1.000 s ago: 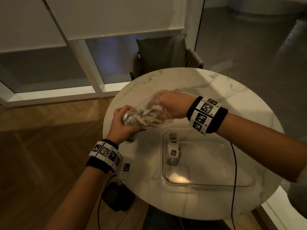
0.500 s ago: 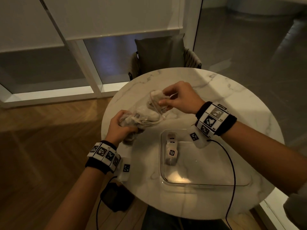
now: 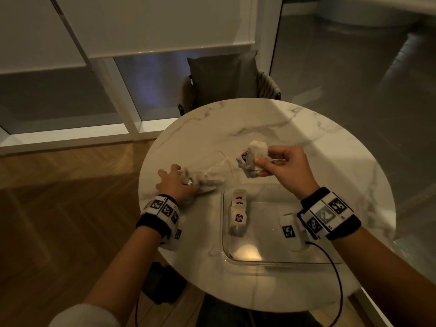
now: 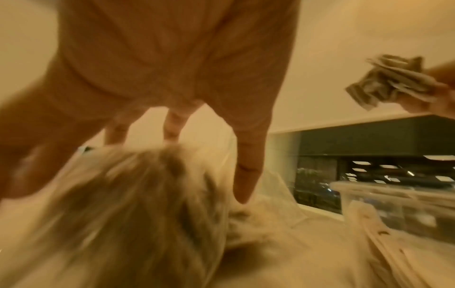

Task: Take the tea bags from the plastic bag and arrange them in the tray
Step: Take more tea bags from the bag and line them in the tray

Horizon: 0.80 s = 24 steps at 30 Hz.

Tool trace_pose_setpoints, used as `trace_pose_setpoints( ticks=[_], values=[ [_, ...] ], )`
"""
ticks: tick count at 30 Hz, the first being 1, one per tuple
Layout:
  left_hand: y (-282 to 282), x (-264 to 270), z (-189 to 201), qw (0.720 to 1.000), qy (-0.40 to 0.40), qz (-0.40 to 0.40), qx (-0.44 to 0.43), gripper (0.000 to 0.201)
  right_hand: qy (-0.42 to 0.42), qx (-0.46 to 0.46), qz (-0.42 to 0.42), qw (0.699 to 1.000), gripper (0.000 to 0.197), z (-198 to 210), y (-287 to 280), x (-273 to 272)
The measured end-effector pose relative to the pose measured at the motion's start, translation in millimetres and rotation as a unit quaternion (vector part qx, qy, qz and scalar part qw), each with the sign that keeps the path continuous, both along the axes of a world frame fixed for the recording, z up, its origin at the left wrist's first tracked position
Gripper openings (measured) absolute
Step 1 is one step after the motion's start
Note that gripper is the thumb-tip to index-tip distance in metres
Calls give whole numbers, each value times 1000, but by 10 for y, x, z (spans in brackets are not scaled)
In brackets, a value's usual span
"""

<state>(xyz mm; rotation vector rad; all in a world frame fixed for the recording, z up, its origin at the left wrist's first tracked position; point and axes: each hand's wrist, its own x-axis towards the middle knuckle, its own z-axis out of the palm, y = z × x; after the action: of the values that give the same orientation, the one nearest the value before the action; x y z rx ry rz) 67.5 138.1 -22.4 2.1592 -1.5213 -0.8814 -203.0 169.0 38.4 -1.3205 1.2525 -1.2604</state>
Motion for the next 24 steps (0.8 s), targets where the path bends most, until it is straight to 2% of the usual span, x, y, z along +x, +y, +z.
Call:
trace_pose_setpoints(
  ticks=[2,3,4,5,6,8,10,13,18,19,20,22,24],
  values=[
    [56,-118,68,994,-54,-50,-75,72,-30,20,19,999,24,-13,92,8],
    [97,-187,122,985,-38,-76,-151,60,-47,30,32,998,21,-14,134,21],
    [131,-251,169,972,24,-95,-215,45,-64,40,44,996,19,-11,176,42],
    [171,-317,228,955,120,-112,-245,34,-77,48,56,994,19,-12,217,69],
    [233,-398,310,937,230,-124,-231,27,-86,55,67,993,20,-9,257,110],
    [381,-543,421,884,427,-129,-141,20,-101,66,82,989,23,-6,335,199],
    [527,-658,433,821,562,-97,-28,33,-120,79,91,985,24,-9,402,294],
    [717,-735,342,737,668,-76,66,62,-142,108,106,978,24,-31,499,404],
    [903,-694,255,627,771,-59,98,90,-132,148,126,972,24,-102,640,449],
    [931,-680,249,623,775,-54,95,86,-125,153,126,972,23,-112,663,452],
    [963,-675,252,631,769,-49,89,77,-112,156,124,974,23,-123,684,458],
    [1030,-682,214,667,740,-31,77,52,-86,161,111,977,24,-150,729,476],
    [1107,-703,167,694,716,-14,80,41,-62,166,91,980,23,-177,773,494]
  ],
)
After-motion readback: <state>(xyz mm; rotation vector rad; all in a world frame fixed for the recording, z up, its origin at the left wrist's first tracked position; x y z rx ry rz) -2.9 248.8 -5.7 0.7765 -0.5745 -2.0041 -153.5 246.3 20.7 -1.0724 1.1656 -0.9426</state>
